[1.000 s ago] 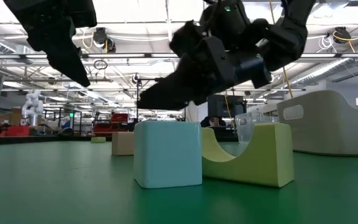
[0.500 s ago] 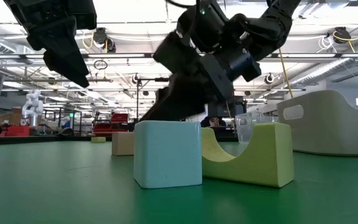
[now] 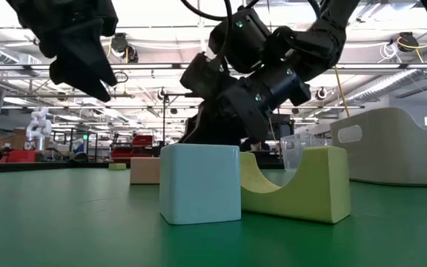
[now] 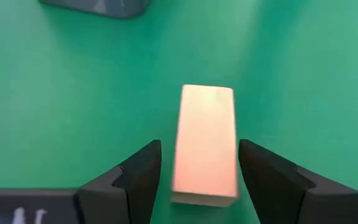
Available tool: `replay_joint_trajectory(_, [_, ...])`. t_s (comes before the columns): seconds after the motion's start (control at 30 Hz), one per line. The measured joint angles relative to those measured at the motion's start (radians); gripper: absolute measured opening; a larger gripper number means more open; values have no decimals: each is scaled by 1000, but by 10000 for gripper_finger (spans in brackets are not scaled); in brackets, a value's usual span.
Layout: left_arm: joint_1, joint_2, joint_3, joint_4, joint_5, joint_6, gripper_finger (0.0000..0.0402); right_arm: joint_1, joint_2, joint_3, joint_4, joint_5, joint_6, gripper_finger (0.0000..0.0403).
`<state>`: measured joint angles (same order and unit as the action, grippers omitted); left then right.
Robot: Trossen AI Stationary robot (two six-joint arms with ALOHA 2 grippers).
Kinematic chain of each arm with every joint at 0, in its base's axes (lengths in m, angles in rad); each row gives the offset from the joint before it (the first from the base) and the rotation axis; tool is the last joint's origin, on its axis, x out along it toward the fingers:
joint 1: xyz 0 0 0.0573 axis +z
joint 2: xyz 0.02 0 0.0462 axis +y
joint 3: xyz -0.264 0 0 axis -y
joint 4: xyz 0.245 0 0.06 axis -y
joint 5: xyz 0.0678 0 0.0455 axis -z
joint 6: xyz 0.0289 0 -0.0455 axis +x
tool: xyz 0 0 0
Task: Sort & place blocks by color
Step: Put the bottom pink block into the gray bin
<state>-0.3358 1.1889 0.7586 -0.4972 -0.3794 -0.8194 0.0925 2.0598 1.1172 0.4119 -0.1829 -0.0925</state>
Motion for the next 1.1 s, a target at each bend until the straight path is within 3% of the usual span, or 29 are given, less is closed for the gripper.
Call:
replay_joint_trajectory(0.23, [1, 0, 0, 80, -86, -39, 253, 0, 0, 0, -5, 84, 87, 191])
replay_joint_trajectory(0.43, [1, 0, 0, 161, -153, -70, 253, 1, -1, 0, -11, 77, 224, 112])
replay_joint_trajectory(0.67, [-1, 0, 0, 222, -156, -111, 253, 20, -67, 0, -82, 51, 289, 112])
replay_joint_trajectory(0.93, [-1, 0, 0, 215, -164, -152, 253, 20, -270, 0, -333, 55, 290, 112])
replay_joint_trajectory(1.1, [-1, 0, 0, 215, -164, -154, 253, 21, -435, 0, -622, 58, 328, 112])
